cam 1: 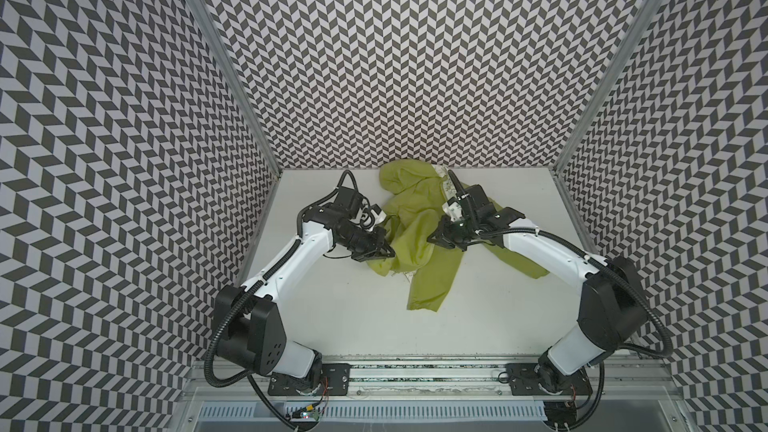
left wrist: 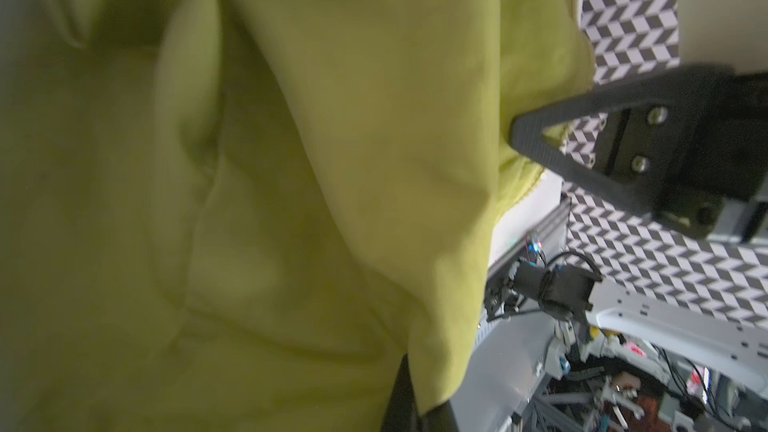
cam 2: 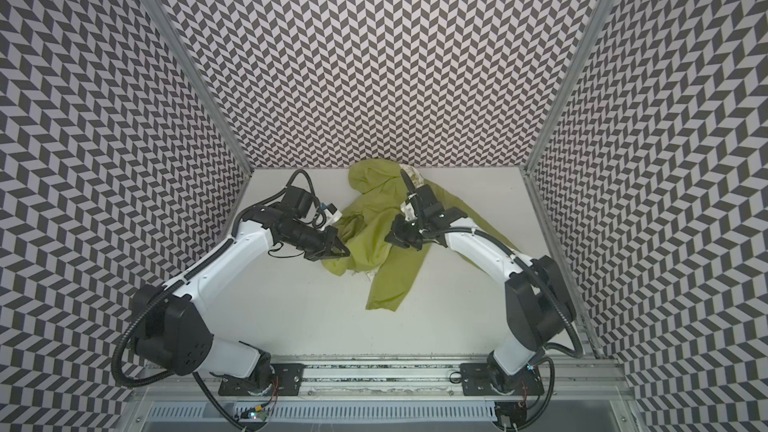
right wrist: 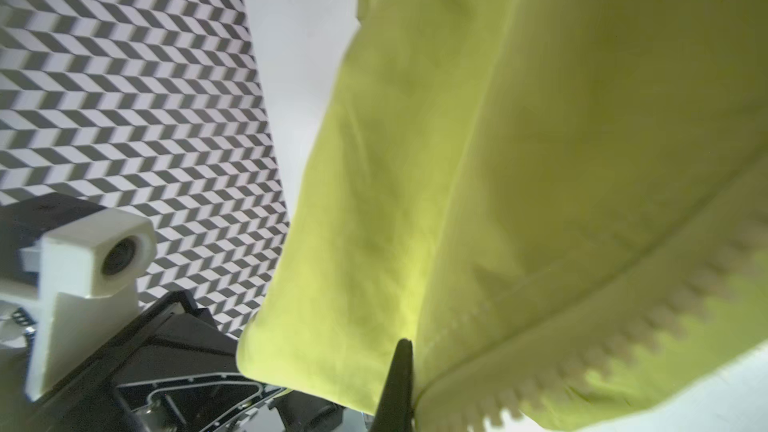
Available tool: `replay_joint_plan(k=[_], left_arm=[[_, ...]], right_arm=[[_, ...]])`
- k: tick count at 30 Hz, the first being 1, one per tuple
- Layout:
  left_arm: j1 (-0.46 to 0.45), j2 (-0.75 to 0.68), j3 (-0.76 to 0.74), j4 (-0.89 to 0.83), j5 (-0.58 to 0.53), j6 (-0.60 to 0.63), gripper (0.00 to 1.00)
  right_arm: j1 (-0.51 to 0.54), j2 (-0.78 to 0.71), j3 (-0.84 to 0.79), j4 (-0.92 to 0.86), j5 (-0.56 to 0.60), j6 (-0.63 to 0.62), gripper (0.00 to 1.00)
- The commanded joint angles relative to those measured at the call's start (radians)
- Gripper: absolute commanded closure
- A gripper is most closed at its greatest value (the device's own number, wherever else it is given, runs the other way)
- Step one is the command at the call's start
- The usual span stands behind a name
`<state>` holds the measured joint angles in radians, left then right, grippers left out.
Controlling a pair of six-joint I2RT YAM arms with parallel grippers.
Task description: Zip up the jacket
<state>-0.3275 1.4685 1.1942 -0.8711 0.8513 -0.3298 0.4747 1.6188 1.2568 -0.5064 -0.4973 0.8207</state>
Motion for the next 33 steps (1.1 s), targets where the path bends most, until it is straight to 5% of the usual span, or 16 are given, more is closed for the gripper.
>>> replay_joint_plan(k=[1, 6, 12, 14, 17, 19, 22, 29, 33], left_arm=[[0.001, 0.041, -0.043, 0.048, 0.135, -0.023, 1.0], [0.007, 0.175, 0.032, 0.028, 0.042, -0.003, 1.0], [0.038, 0.414, 0.219, -0.009, -0.233, -0.045, 1.0], [0.059, 0.477, 0.282, -0.026, -0.315, -0.063, 0.97], [0.091, 0.507, 0.35, -0.049, -0.398, -0.088, 0.75], [0.105, 0.49, 0.375, -0.064, -0.438, -0.092, 0.5], [0.114, 0.44, 0.38, -0.093, -0.499, -0.083, 0.31], [0.125, 0.194, 0.235, -0.101, -0.535, -0.104, 0.19], [0.116, -0.031, 0.063, -0.04, -0.432, -0.18, 0.17]], right_arm=[[-0.039, -0.014, 0.018, -0.229, 0.036, -0.132, 1.0], [-0.068, 0.168, 0.181, -0.272, 0.018, -0.185, 1.0], [-0.059, 0.445, 0.481, -0.327, 0.052, -0.182, 1.0], [-0.059, 0.497, 0.563, -0.357, 0.063, -0.187, 0.89], [-0.061, 0.516, 0.631, -0.397, 0.09, -0.2, 0.68], [-0.065, 0.496, 0.631, -0.409, 0.103, -0.212, 0.55], [-0.068, 0.438, 0.572, -0.397, 0.115, -0.225, 0.42], [-0.065, 0.248, 0.31, -0.258, 0.065, -0.202, 0.39], [-0.046, 0.142, 0.165, -0.163, 0.026, -0.176, 0.39]])
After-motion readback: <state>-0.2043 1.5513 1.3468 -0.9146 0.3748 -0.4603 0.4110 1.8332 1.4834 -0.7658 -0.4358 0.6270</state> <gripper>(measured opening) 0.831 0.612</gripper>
